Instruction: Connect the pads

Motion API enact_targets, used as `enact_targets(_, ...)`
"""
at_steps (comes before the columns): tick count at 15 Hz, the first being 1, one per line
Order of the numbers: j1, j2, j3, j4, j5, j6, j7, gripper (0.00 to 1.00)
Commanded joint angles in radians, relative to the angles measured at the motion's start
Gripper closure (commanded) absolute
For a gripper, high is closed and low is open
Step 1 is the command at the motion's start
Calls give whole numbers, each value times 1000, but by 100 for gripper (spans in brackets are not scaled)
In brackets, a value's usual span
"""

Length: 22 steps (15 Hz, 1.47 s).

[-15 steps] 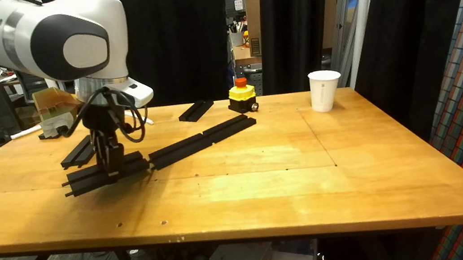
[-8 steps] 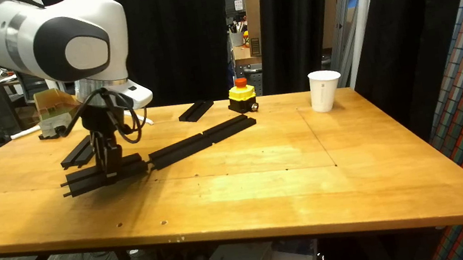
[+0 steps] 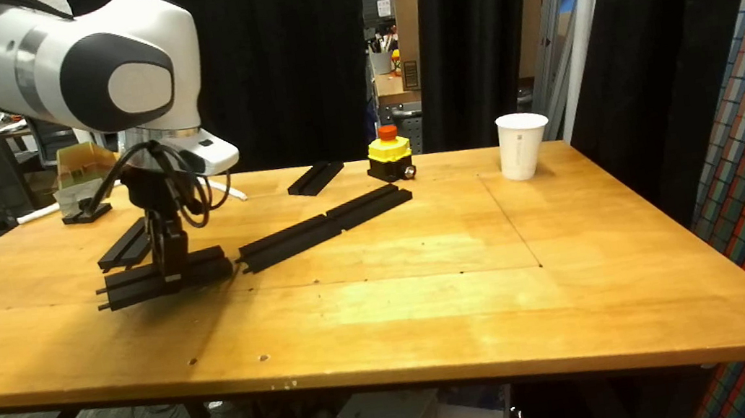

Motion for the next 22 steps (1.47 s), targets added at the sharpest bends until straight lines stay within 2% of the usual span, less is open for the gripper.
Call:
enact_targets(1,18,14,3,29,-28,-5,66,55)
enact_targets(5,34,5,5,25,-61,-5,131,55)
enact_targets(13,69,1,11,28,-241,-6,311,55)
enact_targets(22,66,-1,4,8,-314,28,380,55)
